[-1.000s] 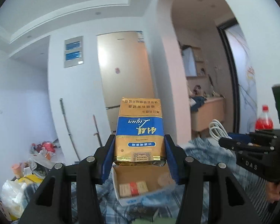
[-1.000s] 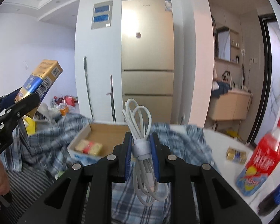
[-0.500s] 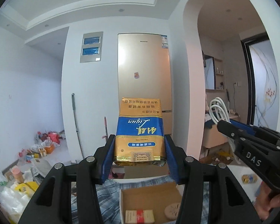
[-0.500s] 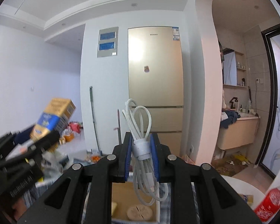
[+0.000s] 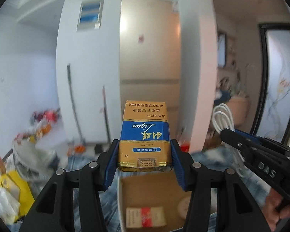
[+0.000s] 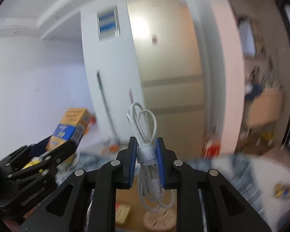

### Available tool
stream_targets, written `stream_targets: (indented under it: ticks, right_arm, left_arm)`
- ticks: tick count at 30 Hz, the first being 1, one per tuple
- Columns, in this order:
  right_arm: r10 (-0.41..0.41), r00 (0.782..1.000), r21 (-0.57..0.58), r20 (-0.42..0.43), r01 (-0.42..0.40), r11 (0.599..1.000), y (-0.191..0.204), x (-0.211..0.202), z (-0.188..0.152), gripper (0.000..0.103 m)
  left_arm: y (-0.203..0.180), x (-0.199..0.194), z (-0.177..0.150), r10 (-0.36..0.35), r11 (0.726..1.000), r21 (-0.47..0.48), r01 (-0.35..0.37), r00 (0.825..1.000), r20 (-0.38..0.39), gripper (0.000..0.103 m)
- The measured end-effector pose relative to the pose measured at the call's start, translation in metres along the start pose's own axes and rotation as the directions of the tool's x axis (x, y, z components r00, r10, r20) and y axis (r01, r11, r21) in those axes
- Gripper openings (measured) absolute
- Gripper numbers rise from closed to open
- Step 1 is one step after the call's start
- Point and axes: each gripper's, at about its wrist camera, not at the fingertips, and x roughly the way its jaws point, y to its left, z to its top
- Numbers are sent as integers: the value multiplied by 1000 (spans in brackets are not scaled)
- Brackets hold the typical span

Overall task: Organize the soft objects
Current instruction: 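Lift the blue pack and white cable toward the box with both grippers, then open both grippers to drop the pack and cable into the box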

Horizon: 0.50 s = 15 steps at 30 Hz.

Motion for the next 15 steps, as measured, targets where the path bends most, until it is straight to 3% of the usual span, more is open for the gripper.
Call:
stream_targets:
  ticks: [3, 6, 8, 15]
  right_arm:
    - [-49, 996, -31, -81, 46, 998, -3, 35, -20, 19]
    - [22, 977, 45, -212, -12, 999, -20, 67, -42, 19]
    - [14, 962, 66, -272, 4, 998, -29, 83, -55, 19]
    - [3, 937, 40, -349, 11, 999, -37, 103, -72, 19]
  left_arm:
    - [2, 32, -15, 65, 998, 22, -63, 995, -73, 54]
    - [11, 60, -30, 53, 998, -18, -57, 982, -179, 54]
    - [14, 75, -39, 45, 998, -21, -51, 971, -236, 54]
    - [24, 119, -67, -20, 997, -79, -12, 919, -395, 54]
